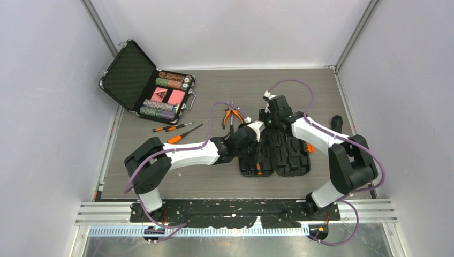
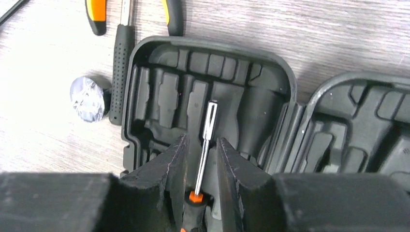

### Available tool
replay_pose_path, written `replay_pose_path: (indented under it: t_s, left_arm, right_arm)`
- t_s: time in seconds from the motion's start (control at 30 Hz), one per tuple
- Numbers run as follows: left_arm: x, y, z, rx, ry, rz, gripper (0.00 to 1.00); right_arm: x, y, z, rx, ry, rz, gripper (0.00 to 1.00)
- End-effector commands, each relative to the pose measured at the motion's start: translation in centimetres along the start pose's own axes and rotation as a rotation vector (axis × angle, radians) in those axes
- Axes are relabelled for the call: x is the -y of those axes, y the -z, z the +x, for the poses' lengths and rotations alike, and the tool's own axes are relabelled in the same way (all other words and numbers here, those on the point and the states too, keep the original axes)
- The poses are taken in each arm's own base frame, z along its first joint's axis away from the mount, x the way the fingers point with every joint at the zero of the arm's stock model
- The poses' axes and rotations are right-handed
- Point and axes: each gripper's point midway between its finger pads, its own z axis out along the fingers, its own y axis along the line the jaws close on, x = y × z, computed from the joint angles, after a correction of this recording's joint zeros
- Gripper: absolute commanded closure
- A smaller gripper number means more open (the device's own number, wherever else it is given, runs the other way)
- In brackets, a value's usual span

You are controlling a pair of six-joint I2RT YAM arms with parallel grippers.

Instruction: Pack the tool kit

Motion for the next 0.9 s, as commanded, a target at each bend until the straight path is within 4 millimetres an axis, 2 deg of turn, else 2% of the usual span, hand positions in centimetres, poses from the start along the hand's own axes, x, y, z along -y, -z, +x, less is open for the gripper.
replay_pose_path:
  t_s: [0.0,0.17,0.37,0.57,0.7,0.87]
  left_arm:
    - [0.8,-0.1,-1.0,-0.009,0.038,0.028,0.85]
    - [-1.0,-0.7,-0.6,-0.022,0.114,0.034,0.88]
    - [-1.0,-0.8,-0.2,-0.014,0.149,0.060,0.86]
    - [-1.4,-1.1,-0.6,0.012,0.206,0.025,0.78]
    - [-2.0,-1.5,-0.3,0.006,0.243,-0.006,0.77]
    - [-3.1,-1.7,0.9,-0.012,0.302,-0.047,0.80]
  right_arm:
    - [-1.2,-0.9,-2.6,0.039,-0.012,-0.046,0.68]
    - [-0.4,-1.6,-2.3,0.038,-0.035,-0.028,0.70]
    - [0.6,-1.5,-2.9,0.083,-0.095,-0.026,0.75]
    - [0.4,-2.4,-2.9,0.076,-0.118,-0.041,0.75]
    - [0.5,-3.0,-3.0,0.075,-0.126,-0.049,0.76]
    - [0.4,-3.6,-2.0,0.045,-0.143,-0.069,0.76]
